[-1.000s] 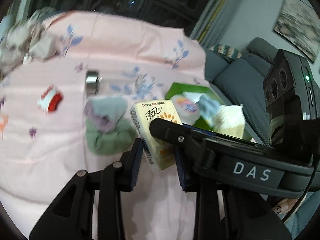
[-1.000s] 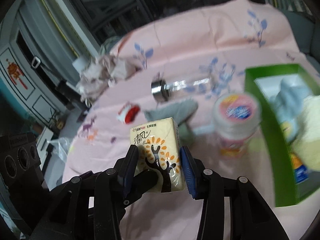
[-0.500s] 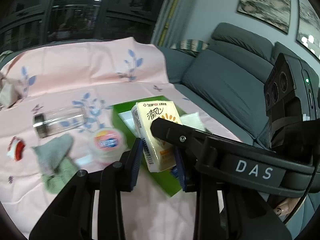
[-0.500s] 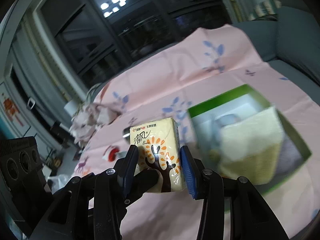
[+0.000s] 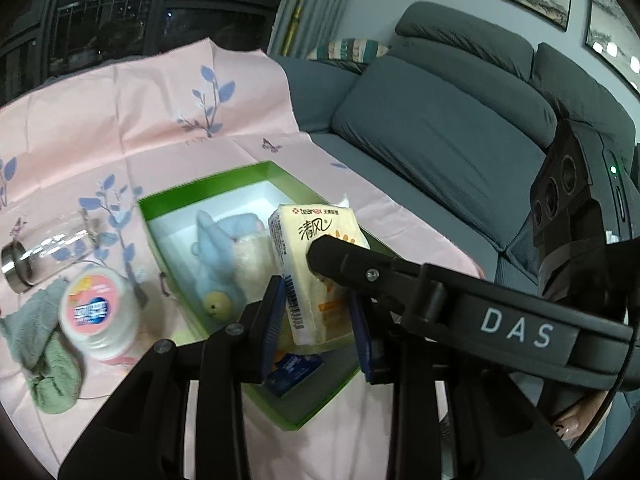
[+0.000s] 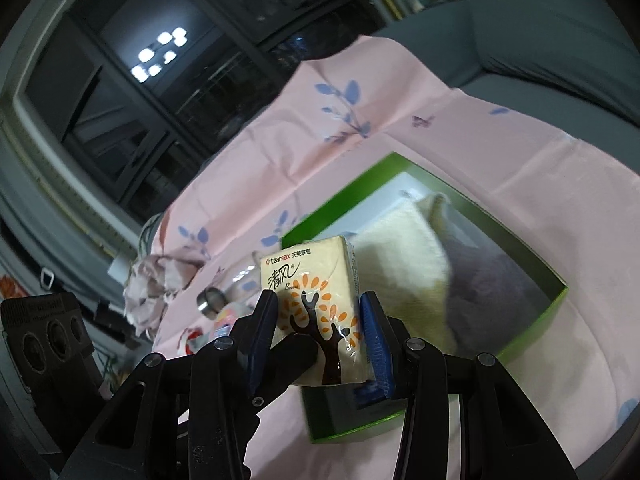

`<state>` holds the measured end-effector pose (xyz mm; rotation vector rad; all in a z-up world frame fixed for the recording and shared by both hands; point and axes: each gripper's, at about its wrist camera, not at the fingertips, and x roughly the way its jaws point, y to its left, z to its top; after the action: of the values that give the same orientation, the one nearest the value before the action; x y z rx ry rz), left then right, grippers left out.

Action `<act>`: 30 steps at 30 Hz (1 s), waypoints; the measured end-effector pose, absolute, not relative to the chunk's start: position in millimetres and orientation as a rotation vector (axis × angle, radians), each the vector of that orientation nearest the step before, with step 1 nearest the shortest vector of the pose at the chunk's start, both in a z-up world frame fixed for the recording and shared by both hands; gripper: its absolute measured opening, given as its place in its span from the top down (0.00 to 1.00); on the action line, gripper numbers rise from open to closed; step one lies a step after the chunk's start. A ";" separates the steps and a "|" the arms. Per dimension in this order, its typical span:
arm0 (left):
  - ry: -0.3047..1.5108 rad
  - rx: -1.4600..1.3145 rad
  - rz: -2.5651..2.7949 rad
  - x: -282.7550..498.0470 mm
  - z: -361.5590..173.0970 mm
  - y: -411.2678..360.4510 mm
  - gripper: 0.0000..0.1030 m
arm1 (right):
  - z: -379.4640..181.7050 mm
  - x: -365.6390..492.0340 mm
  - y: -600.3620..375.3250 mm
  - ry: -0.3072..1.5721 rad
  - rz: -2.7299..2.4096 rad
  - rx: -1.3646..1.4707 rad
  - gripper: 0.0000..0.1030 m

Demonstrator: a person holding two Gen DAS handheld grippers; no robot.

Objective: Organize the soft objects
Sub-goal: 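Carry the tissue pack with the right gripper over the green box and lower, then open the right gripper to release the tissue pack into the box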

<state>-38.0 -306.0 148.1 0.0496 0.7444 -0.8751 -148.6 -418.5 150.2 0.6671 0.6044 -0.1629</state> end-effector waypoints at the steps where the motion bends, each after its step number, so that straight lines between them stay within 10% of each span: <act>1: 0.754 0.051 -0.876 -36.7 145.6 -308.9 0.71 | 146.7 -148.1 -422.4 0.610 -0.171 0.681 0.56; 30: 0.978 0.127 -0.800 -19.2 93.6 -349.0 0.67 | 106.0 -137.7 -455.8 0.766 -0.330 0.749 0.55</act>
<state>-19.2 -349.0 93.6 0.1265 0.9778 -0.8002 -137.7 -455.8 106.0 0.7485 0.7659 -0.3304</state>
